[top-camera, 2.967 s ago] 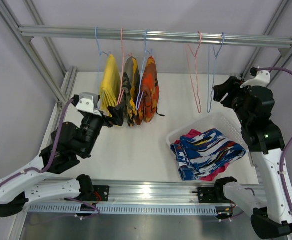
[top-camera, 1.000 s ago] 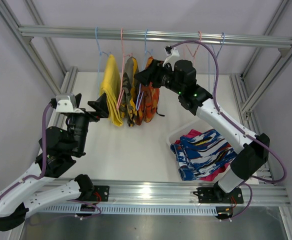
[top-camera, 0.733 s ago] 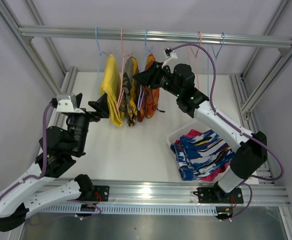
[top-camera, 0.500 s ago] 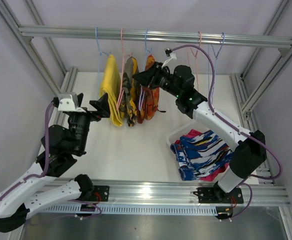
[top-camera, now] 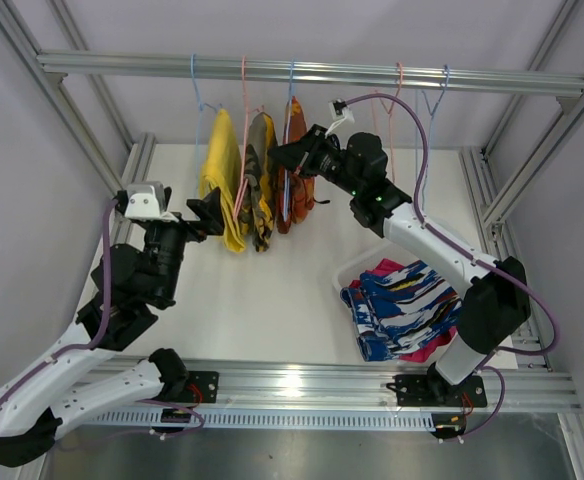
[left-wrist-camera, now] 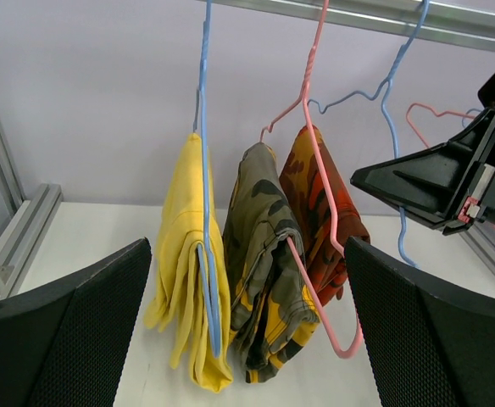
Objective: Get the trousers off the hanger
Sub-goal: Pick up the hanger from the clothesline.
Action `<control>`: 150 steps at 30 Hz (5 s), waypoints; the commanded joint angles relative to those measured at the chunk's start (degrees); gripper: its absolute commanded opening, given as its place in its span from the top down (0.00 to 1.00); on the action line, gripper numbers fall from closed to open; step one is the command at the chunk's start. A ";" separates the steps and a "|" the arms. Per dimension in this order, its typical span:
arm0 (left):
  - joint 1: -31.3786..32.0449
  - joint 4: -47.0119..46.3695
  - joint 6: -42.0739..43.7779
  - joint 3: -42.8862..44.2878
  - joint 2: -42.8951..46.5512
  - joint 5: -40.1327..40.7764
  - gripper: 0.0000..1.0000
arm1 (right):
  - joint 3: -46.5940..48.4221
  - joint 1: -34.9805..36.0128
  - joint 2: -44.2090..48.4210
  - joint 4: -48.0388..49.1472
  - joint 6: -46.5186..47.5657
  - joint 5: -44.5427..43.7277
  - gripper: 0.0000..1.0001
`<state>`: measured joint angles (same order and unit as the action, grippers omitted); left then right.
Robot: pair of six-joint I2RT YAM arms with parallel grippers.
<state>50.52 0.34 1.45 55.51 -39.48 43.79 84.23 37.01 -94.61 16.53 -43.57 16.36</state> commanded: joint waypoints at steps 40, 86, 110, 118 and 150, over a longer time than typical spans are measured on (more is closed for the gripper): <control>-2.09 3.09 -3.30 2.33 -2.62 -1.95 0.01 | 13.24 0.52 0.57 10.79 0.26 -1.69 1.00; -2.09 4.41 -3.65 3.03 -4.11 -2.83 0.01 | 21.69 -3.00 6.01 10.36 0.94 -2.82 1.00; -2.01 6.17 -4.88 3.73 -4.55 -4.59 0.01 | -7.76 2.79 27.72 10.98 9.20 -11.08 1.00; 1.32 5.29 -2.95 3.29 -4.29 -3.36 0.01 | -10.48 12.46 32.29 7.55 20.87 -27.40 1.00; 5.64 2.38 1.01 2.24 -2.53 -0.63 0.00 | 8.76 41.03 17.79 10.80 52.19 -76.29 1.00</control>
<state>55.77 4.69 1.58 57.12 -42.52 43.29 87.59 77.45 -77.78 16.67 7.66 -57.32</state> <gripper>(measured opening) 0.994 0.021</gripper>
